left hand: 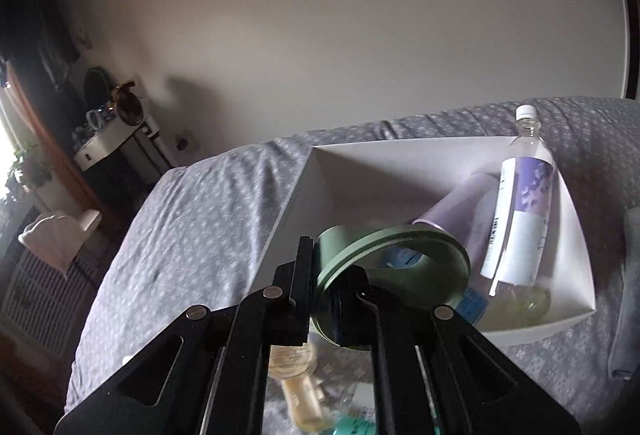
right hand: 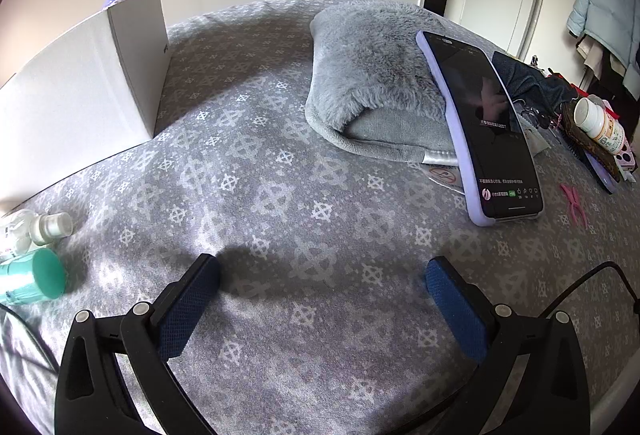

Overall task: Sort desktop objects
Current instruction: 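Drop the green cup into the white box with the left gripper, then grasp the cream round-lid dispenser with the left gripper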

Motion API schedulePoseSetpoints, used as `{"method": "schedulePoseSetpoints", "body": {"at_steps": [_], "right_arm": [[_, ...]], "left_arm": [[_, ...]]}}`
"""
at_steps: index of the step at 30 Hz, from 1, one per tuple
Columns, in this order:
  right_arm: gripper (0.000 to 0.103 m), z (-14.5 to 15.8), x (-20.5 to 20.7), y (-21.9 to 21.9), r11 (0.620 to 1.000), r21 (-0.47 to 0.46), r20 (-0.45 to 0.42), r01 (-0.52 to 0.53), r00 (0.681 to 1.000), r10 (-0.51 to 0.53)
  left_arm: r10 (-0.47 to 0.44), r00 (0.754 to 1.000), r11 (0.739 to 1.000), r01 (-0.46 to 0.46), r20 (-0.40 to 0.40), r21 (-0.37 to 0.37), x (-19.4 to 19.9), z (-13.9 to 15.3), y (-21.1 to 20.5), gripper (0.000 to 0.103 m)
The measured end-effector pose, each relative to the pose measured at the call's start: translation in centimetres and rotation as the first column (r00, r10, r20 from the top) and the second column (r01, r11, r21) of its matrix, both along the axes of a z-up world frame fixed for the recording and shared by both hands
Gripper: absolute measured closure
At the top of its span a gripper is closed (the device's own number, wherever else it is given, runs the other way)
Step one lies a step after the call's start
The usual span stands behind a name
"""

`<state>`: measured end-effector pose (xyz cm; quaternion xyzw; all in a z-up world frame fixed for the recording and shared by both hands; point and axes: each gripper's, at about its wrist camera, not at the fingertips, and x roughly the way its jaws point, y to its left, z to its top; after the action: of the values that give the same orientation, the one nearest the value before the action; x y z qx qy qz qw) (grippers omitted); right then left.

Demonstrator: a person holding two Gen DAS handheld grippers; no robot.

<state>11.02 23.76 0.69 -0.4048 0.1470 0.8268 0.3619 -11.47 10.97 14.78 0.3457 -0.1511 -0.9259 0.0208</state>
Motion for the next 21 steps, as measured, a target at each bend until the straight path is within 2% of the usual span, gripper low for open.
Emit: {"method": "schedulePoseSetpoints", "body": {"at_steps": [6, 10, 11, 13, 14, 15, 18, 21], "right_arm": [[0.0, 0.0, 0.0, 0.0, 1.0, 0.0, 0.0, 0.0, 1.0, 0.0], [0.0, 0.0, 0.0, 0.0, 1.0, 0.0, 0.0, 0.0, 1.0, 0.0], [0.0, 0.0, 0.0, 0.0, 1.0, 0.0, 0.0, 0.0, 1.0, 0.0], [0.0, 0.0, 0.0, 0.0, 1.0, 0.0, 0.0, 0.0, 1.0, 0.0], [0.0, 0.0, 0.0, 0.0, 1.0, 0.0, 0.0, 0.0, 1.0, 0.0], [0.0, 0.0, 0.0, 0.0, 1.0, 0.0, 0.0, 0.0, 1.0, 0.0], [0.0, 0.0, 0.0, 0.0, 1.0, 0.0, 0.0, 0.0, 1.0, 0.0], [0.0, 0.0, 0.0, 0.0, 1.0, 0.0, 0.0, 0.0, 1.0, 0.0]], "left_arm": [[-0.036, 0.989, 0.999, 0.035, 0.142, 0.01, -2.5, -4.7, 1.8, 0.096], [-0.036, 0.979, 0.999, 0.034, 0.2, 0.011, -1.6, -6.3, 1.8, 0.088], [-0.028, 0.98, 0.999, 0.024, 0.199, 0.023, -1.4, -6.3, 1.6, 0.08], [-0.043, 0.981, 0.995, 0.026, 0.188, 0.094, -0.7, -5.6, 1.1, 0.049], [-0.054, 0.984, 0.993, 0.034, 0.171, 0.116, -0.3, -5.1, 0.9, 0.024], [-0.053, 0.989, 0.992, 0.036, 0.139, 0.125, 0.6, -4.4, 0.7, 0.019], [-0.011, 0.996, 0.988, -0.003, 0.091, 0.157, 3.1, -2.8, -0.4, 0.019], [0.117, 0.99, 0.966, -0.131, 0.078, 0.221, 5.5, -2.4, -3.3, 0.019]]}}
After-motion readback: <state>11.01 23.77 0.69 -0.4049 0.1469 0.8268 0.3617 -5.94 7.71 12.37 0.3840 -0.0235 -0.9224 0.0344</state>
